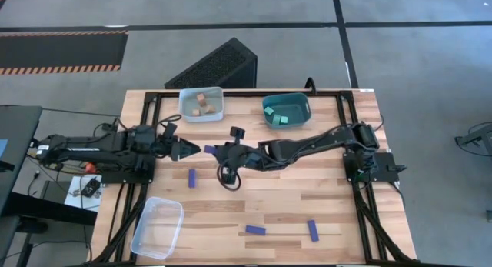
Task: Sort & place blocks by color
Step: Put the top left violet block into the transparent bin
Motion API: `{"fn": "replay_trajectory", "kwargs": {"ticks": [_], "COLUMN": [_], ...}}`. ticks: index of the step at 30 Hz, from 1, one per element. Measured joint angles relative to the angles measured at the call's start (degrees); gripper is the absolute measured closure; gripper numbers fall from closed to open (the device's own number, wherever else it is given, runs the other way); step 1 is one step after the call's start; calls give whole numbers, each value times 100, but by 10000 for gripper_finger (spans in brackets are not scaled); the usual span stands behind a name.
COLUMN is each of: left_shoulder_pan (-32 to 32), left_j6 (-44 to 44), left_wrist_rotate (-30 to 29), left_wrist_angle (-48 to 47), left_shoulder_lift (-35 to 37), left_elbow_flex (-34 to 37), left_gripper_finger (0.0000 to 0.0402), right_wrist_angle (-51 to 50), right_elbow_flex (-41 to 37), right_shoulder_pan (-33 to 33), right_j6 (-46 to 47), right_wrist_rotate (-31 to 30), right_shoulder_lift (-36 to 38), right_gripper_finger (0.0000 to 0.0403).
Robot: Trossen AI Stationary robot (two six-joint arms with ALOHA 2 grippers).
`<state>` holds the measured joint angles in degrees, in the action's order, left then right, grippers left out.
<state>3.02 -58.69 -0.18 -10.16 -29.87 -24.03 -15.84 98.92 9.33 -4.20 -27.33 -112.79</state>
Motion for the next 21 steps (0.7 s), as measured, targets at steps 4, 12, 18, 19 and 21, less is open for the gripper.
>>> {"fn": "replay_trajectory", "kwargs": {"ticks": [4,12,18,19,21], "left_shoulder_pan": [125,173,172,173,193], "left_j6": [8,-41,-26,-13,-7], "left_wrist_rotate": [179,137,-37,-49,-47], "left_wrist_angle": [564,1335,1933,2007,2253], "left_shoulder_lift": [-186,-812,-1357,-1437,-1582], "left_elbow_flex": [-2,-2,-2,-2,-2], "left_gripper_finger": [206,202,202,202,202], "right_wrist_angle": [-46,-64,-244,-278,-340], "right_elbow_flex": [8,8,8,8,8], "right_shoulder_pan": [-137,-342,-333,-333,-331], "right_j6": [-89,-268,-539,-547,-645], "right_wrist_rotate": [9,49,200,201,221], "right_shoulder_lift": [0,0,0,0,0], "right_gripper_finger": [325,325,325,325,325]}}
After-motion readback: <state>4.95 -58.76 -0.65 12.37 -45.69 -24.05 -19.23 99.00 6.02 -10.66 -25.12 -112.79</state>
